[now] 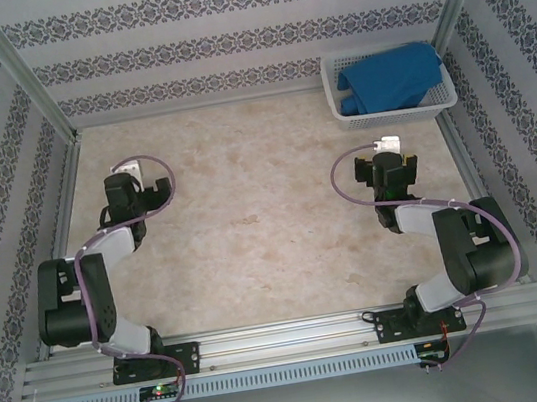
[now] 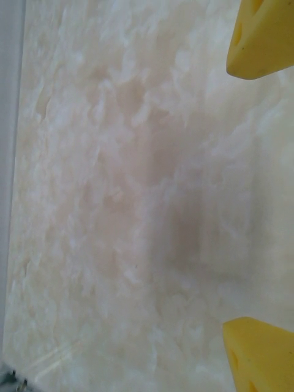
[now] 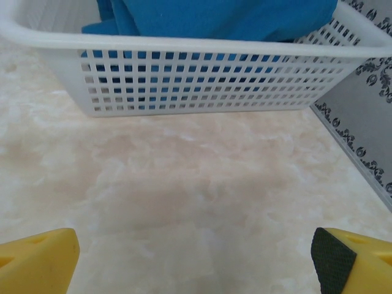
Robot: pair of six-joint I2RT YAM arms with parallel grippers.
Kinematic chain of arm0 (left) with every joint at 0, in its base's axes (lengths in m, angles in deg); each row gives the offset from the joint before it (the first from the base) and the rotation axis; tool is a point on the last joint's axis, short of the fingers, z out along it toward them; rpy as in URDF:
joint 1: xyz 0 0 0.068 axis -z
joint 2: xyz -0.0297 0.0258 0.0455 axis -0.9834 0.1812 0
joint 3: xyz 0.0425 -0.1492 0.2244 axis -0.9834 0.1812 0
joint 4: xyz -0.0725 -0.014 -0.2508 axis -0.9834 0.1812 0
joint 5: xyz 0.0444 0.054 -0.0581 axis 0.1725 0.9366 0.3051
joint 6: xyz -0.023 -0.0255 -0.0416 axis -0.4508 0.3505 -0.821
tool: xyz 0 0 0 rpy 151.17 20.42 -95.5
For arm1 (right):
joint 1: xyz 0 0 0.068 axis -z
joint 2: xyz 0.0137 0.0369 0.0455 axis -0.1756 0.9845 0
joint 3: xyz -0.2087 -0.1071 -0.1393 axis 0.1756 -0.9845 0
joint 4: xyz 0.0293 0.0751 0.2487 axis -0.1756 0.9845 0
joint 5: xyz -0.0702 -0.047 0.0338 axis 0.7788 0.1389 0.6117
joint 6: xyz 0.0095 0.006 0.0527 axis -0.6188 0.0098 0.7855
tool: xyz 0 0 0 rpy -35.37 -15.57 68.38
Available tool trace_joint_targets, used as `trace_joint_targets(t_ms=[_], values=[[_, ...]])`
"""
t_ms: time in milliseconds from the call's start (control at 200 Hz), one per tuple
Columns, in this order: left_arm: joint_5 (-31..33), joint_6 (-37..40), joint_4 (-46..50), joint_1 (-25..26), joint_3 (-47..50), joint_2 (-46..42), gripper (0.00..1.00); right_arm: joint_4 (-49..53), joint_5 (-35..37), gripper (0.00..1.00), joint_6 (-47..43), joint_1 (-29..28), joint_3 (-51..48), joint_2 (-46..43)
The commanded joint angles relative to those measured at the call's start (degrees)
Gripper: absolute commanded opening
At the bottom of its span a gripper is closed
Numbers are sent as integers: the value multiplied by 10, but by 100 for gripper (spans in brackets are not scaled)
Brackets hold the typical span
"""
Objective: Roll up the long pants
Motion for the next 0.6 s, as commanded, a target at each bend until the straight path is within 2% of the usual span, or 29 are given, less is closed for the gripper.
trace_joint_targets(t_ms=[0, 25, 60, 145, 245, 375, 415, 460, 505, 560, 595], values=[[-13, 13, -52, 6, 63, -44, 100, -28, 16, 98, -5, -3, -2, 2], [4, -7, -85, -2, 84, -43, 100, -27, 15, 98, -5, -3, -1, 2], [-17, -21, -116, -21, 101, -32, 100, -23, 13, 98, -4, 0, 1, 4], [-44, -10, -107, -20, 87, -9, 100, -20, 8, 98, -2, 1, 2, 3], [-17, 5, -125, -1, 90, 9, 100, -21, 2, 98, -2, 3, 0, 1], [24, 26, -193, 28, 123, 17, 100, -43, -11, 98, -1, 8, -15, -5], [27, 27, -238, 30, 148, 23, 100, -41, -12, 98, 0, 8, -14, -5], [9, 38, -348, 31, 184, 49, 100, -41, -12, 98, 2, 9, -14, -5], [-3, 41, -281, 32, 176, 24, 100, -43, -11, 98, 1, 9, -16, -5], [4, 39, -308, 32, 172, 42, 100, -46, -9, 98, 1, 9, -17, -6], [18, 32, -269, 32, 163, 32, 100, -47, -9, 98, 1, 8, -19, -6]])
